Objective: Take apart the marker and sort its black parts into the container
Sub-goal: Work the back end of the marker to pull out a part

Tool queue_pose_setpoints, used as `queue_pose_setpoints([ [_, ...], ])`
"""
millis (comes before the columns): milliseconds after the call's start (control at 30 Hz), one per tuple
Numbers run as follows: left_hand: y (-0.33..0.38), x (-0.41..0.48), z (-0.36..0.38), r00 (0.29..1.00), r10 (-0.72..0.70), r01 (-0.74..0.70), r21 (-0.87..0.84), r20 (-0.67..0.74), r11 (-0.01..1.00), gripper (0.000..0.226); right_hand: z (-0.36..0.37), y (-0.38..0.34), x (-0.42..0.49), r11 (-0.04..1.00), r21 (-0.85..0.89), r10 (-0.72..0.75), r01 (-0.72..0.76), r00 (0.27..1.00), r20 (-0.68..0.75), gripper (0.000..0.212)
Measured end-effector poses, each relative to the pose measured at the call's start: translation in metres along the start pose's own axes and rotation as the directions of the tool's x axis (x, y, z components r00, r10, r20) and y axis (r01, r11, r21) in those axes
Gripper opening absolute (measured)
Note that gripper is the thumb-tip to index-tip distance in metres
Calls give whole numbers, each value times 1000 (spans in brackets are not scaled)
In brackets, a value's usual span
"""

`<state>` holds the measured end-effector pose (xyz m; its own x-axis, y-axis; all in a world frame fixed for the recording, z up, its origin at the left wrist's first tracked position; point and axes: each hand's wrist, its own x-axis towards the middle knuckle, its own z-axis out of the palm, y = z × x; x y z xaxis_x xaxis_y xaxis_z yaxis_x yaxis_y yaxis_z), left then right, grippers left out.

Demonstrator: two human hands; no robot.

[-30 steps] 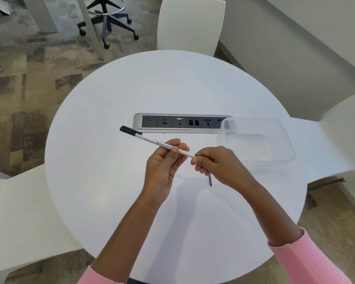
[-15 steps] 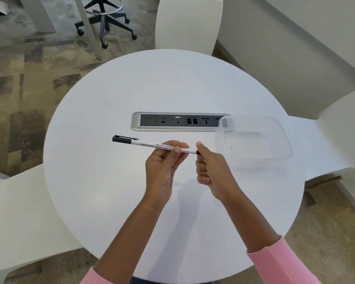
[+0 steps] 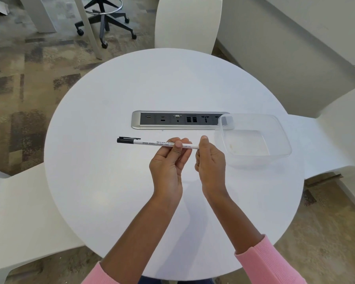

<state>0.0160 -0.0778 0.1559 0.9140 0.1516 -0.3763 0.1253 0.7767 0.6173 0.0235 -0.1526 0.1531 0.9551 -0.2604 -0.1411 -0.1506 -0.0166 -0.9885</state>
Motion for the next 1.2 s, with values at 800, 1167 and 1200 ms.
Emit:
queue_pose_setpoints([
  [800,-2,2,-13,999,36,-41,211,28,977,9,-36,-57,49,566,-740,428,364,637,641,19],
  [1167,-7,7,-24,988,62,-105,314,143,944,16,-31,-47,53,637,-754,617,158,482,622,24],
  [1200,-6,9,-26,981,43,-99,300,187,949,19,-32,-47,53,641,-754,615,146,490,618,25],
])
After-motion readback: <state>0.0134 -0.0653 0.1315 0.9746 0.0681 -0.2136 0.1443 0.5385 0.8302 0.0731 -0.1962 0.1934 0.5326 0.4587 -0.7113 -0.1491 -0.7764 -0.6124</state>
